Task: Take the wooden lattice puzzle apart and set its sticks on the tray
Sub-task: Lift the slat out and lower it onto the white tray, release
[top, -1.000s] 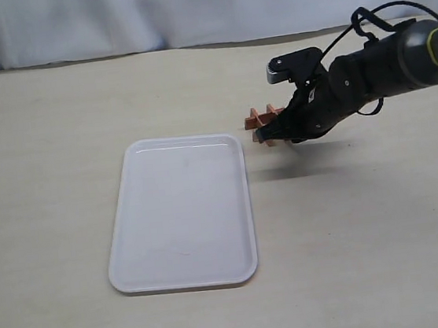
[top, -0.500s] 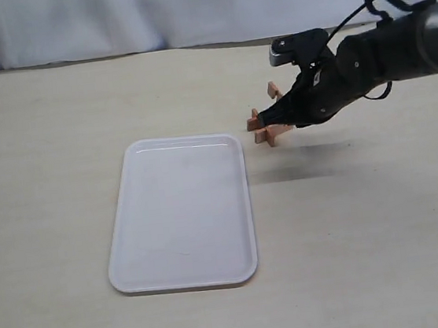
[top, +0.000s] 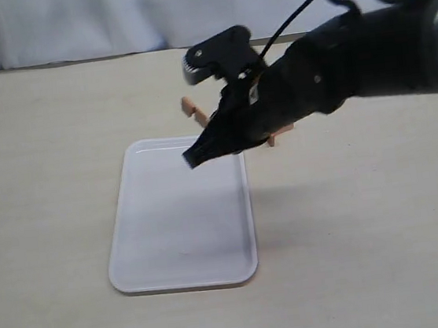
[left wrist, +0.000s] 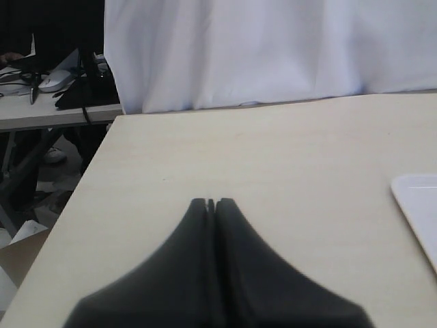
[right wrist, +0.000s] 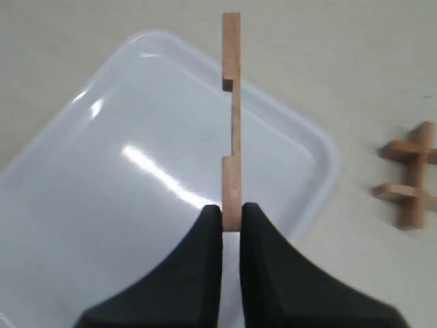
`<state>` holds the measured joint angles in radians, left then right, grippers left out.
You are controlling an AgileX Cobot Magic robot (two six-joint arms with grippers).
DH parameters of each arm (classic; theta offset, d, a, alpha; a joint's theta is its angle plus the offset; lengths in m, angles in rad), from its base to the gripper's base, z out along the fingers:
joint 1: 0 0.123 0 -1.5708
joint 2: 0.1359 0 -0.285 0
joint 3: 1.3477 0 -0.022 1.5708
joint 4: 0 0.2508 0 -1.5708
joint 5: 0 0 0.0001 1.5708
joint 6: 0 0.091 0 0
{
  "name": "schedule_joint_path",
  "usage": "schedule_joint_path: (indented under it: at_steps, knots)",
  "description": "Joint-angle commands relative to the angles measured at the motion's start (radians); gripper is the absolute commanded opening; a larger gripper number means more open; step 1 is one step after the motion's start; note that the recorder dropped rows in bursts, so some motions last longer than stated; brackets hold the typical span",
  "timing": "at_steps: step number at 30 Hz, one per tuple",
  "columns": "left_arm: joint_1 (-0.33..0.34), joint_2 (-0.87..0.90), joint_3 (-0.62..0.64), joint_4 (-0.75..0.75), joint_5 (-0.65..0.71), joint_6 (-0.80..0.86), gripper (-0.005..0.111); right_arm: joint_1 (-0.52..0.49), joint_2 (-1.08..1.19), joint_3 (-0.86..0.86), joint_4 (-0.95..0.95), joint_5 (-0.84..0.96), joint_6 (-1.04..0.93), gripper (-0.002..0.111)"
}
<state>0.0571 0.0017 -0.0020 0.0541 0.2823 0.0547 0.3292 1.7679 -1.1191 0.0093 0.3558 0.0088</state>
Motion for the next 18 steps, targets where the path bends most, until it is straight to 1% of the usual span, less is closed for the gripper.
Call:
schedule_joint_path:
  at_steps: [1, 5, 13, 15, 18]
  knots:
    - [0.005, -0.002, 0.002, 0.006, -0.012, -0.008, 0.0, 0.092, 0.077, 0.006, 0.005, -0.08, 0.006, 0.005]
    - [0.005, -0.002, 0.002, 0.006, -0.012, -0.008, 0.0, 0.107, 0.159, -0.02, 0.005, -0.112, 0.036, 0.005]
    - [0.005, -0.002, 0.002, 0.006, -0.012, -0.008, 0.0, 0.107, 0.289, -0.085, 0.012, -0.069, 0.04, 0.006]
    - [0.005, -0.002, 0.002, 0.006, -0.012, -0.008, 0.0, 0.107, 0.29, -0.089, 0.027, -0.064, 0.04, 0.012]
    - [0.005, -0.002, 0.002, 0.006, -0.012, -0.008, 0.0, 0.107, 0.269, -0.121, 0.028, 0.0, 0.04, 0.029]
